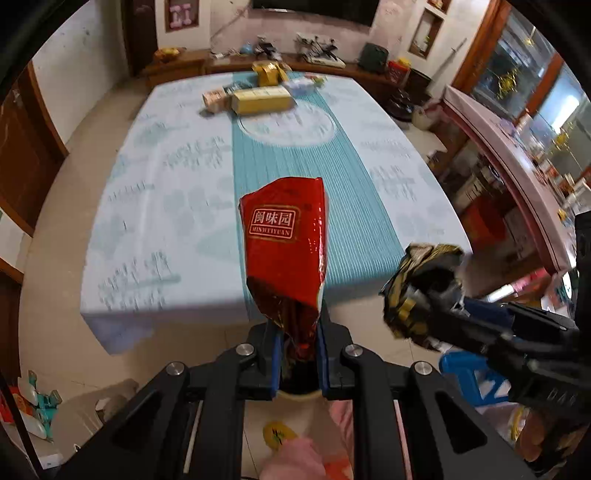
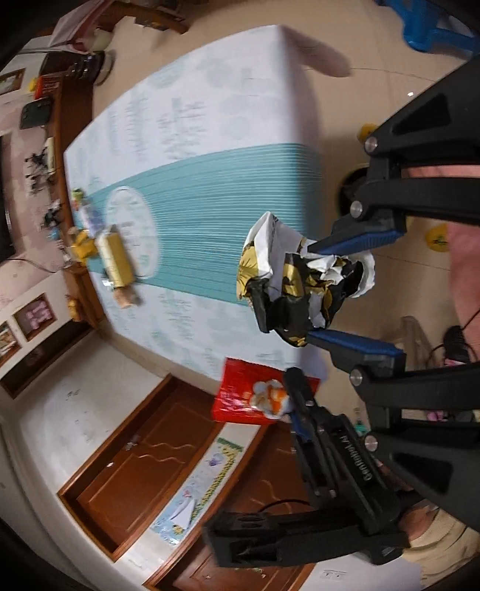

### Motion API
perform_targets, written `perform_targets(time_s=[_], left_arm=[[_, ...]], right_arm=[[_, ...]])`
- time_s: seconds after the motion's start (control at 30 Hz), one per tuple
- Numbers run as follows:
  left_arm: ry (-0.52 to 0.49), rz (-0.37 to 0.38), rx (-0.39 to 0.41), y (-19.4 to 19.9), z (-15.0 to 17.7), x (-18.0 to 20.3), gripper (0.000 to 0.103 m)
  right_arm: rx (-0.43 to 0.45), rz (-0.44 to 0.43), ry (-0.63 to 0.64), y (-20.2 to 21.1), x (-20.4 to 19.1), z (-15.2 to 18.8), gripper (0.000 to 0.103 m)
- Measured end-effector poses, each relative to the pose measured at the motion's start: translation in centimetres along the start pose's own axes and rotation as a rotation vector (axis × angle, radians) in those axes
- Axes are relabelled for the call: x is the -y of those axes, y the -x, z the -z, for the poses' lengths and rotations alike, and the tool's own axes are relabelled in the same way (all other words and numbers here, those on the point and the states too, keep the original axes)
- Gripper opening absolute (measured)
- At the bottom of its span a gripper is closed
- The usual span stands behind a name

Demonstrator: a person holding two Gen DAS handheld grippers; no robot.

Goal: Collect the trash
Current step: 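Carry the red packet and black-gold wrapper with both tools over the black bin, then open both tools to drop the packet and wrapper into the bin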

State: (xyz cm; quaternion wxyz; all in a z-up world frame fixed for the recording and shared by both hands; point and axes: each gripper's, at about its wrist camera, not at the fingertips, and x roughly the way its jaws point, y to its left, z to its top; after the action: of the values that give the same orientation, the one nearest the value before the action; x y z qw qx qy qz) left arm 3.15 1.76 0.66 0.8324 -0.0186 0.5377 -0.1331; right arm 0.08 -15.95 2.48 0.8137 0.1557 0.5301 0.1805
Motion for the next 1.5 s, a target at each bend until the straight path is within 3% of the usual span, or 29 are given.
perform_targets(time_s=[0.17,0.4,0.83,1.1,1.2,1.37,1.5], left_arm=[[0.01,0.027,-0.067,-1.5,3.6,0.9,0.013],[0.085,0.058,-0.181,-7.6,8.3,1.4,0.014],[0.232,0.014,-0.385,-29.6,18.0,-1.1,0.015],[0.267,0.03,-0.422,-40.1,20.2,-3.2,0.025],[0.282,0.042,-0.43,-43.0,20.8,-3.7,0.033],[0.337,0.005,-0.478,-46.6,21.4,-4.9,0.069],[0.39,0.0,-0.474,-46.9,21.8,-6.2,0.083]], right_arm=[[-0.053,0.042,0.003,-0.5,0.4,3.1,0.04],[-0.157,0.061,-0.071,-5.4,5.5,7.6,0.04],[-0.368,0.058,-0.159,-23.9,18.4,15.6,0.041],[-0.432,0.082,-0.129,-34.3,22.4,17.7,0.042],[-0.446,0.087,-0.129,-37.4,23.4,18.3,0.046],[-0.454,0.117,-0.154,-40.7,25.1,19.1,0.052],[-0.454,0.119,-0.149,-42.0,25.6,19.0,0.065]])
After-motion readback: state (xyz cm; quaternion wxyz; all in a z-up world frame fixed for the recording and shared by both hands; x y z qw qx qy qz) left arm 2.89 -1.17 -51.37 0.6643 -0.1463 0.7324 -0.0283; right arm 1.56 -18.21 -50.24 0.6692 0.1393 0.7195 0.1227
